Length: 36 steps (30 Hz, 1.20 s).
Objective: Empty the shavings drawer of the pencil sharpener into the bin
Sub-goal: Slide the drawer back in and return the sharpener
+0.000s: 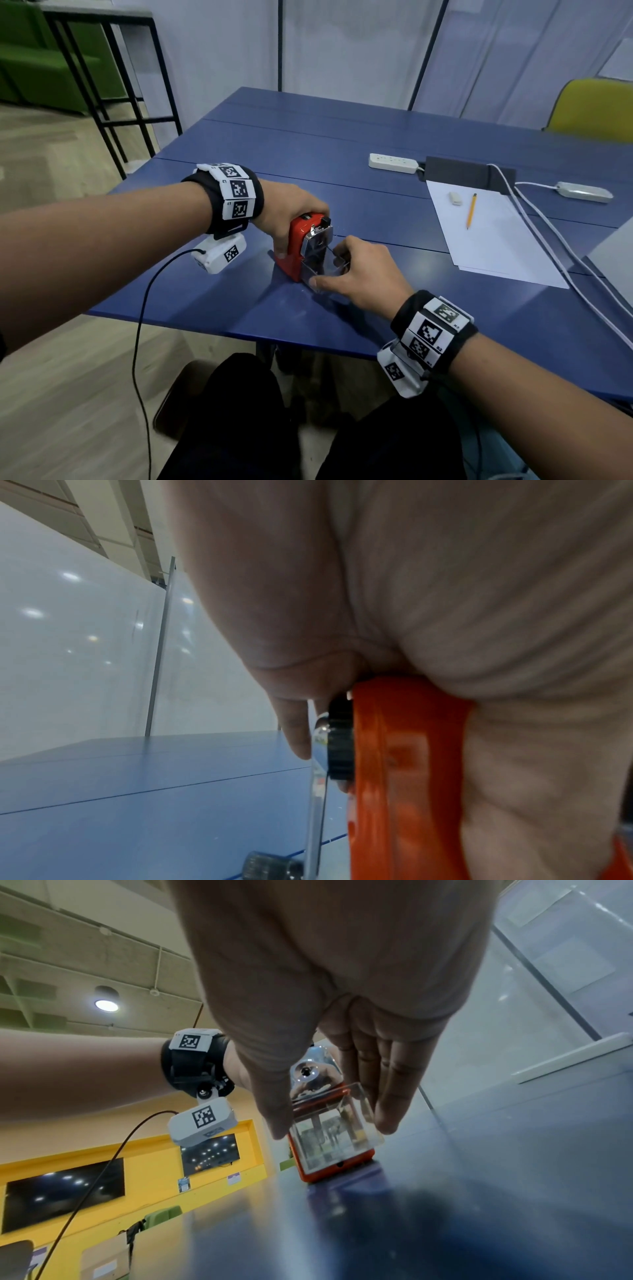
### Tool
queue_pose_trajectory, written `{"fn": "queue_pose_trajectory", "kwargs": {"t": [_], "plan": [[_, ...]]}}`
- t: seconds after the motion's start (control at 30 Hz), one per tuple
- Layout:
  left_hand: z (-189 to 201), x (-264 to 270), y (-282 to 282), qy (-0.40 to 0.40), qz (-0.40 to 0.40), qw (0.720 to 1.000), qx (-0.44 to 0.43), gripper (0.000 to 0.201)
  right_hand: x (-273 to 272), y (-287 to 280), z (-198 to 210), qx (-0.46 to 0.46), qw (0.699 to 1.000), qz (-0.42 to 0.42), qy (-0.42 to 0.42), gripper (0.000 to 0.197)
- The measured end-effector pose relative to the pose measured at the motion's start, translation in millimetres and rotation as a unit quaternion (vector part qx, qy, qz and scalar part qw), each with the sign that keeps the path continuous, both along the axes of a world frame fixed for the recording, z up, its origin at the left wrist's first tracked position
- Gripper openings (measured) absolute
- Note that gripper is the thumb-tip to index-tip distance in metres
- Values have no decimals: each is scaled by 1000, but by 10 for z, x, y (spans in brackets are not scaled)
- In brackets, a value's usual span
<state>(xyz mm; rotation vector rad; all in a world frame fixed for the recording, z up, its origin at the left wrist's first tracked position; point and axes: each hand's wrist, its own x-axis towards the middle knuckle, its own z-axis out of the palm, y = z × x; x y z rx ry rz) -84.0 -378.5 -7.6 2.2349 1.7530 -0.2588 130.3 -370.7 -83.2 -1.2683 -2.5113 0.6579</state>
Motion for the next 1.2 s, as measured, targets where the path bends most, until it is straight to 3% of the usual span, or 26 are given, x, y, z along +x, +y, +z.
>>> {"fn": "queue_pose_trajectory", "kwargs": {"t": [0.2,0.33,0.47,0.53,0.77,1.07,1.2], "plan": [[-3,2,-6,-8,7,1000,-9,85,-65,-66,64,19,999,-1,-28,62],[-10,15,-9,3,9,1000,-11,89,-69,-54,46,5,999,-4,-33,69],[-11,-89,-31,31,34,999,-1,130,-23,-23,48,-19,999,17,-31,100],[34,-196,-97,8,46,999,1,135,55,2,57,-13,999,27,-25,105],[-66,-173,-269,-20,29,997,64,95,99,-16,-98,-10,1000,24,5,63],[-111,-172,-256,-12,26,995,96,89,-37,71,-52,-5,1000,16,-4,49],[-113,-172,-253,-10,24,995,98,89,-132,77,17,-4,1000,13,-15,32]]}}
